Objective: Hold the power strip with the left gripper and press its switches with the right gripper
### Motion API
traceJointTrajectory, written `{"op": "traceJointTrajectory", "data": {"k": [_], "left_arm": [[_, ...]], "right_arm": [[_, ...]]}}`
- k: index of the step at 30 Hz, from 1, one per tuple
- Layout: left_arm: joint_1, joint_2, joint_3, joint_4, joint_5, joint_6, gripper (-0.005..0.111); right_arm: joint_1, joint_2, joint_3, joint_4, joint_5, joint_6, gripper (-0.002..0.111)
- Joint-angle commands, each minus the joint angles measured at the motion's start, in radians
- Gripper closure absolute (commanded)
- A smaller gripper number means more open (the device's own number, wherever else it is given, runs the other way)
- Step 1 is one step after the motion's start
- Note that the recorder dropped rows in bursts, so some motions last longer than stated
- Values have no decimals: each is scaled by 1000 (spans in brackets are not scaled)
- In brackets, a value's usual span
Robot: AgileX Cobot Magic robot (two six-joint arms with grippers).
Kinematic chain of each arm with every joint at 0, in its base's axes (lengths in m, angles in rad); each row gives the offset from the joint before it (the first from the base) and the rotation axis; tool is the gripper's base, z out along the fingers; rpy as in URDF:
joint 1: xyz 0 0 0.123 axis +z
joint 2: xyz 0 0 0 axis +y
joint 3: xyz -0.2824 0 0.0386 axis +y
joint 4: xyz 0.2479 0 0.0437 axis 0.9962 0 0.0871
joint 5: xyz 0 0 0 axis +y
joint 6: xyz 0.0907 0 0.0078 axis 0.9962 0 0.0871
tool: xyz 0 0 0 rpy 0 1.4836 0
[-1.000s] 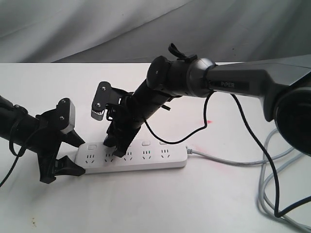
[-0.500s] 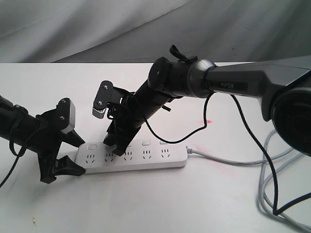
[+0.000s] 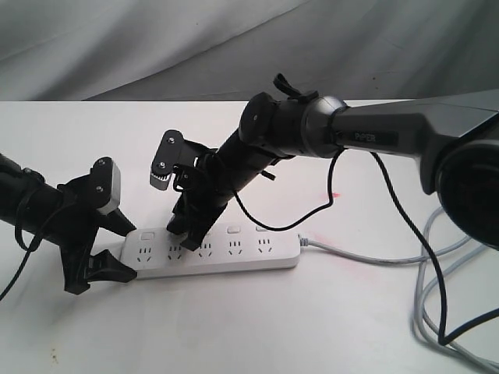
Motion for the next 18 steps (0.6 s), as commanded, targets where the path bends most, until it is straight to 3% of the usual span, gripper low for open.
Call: {"op": "traceJointTrajectory", "data": {"k": [1,11,18], "left_arm": [[1,0,-5,-3,17,-1,46],[1,0,-5,-3,17,1,46],[1,0,-5,-3,17,-3,46]], "right_arm": [[1,0,30,-60,5,-7,76],[-11,-171,30,-92,-3,-7,76],[-62,-187,32,-110,95,13,76]]}}
